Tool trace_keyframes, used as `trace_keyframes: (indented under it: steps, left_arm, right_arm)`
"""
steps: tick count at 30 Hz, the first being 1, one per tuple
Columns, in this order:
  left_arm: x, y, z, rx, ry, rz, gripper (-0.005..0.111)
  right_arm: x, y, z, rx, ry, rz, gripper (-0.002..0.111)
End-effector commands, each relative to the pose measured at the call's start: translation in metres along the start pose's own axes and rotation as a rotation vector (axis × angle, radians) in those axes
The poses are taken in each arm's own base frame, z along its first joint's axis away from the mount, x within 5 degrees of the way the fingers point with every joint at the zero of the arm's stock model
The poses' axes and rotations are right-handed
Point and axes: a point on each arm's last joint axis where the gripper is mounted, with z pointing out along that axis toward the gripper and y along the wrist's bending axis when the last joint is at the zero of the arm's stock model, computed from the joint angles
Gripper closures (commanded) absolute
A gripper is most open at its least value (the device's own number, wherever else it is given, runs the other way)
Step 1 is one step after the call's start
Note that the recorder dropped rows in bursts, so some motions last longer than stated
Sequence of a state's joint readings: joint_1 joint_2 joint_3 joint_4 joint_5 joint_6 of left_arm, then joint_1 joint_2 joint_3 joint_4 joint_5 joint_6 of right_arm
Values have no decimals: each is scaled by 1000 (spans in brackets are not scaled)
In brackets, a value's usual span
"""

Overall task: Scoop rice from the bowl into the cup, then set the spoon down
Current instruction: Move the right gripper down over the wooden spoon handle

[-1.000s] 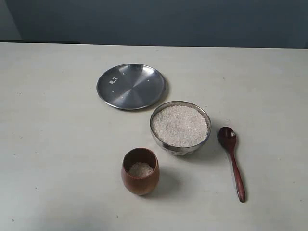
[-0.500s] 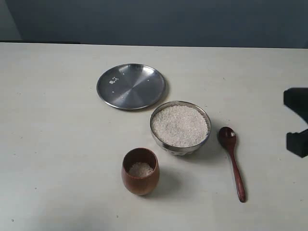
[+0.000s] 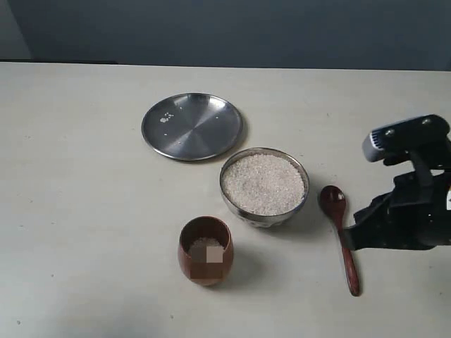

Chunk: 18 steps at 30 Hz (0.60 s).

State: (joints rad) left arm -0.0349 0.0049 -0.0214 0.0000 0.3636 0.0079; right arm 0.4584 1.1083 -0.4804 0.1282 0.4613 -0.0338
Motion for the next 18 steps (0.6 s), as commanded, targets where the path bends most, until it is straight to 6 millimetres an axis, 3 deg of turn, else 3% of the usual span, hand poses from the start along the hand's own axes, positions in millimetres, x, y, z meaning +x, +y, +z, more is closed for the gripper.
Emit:
trace_keyframes:
  steps: [1,9,13,15,18]
  left_arm:
    - [0,0,0,-3,-12,-1,106]
    - [0,0,0,-3,-12,-1,106]
    - [0,0,0,-3,-12,-1,106]
    - [0,0,0,-3,-12,-1,106]
    - [0,0,0,-3,-12,-1,106]
  right_arm:
    - [3,0,21,0,108,12,108]
    - [11,-2,42,10,234,34,103]
    - [14,-2,50,14,275,36,84]
    - [16,-3,53,15,292,40,68]
    - [16,-3,58,18,297,41,61]
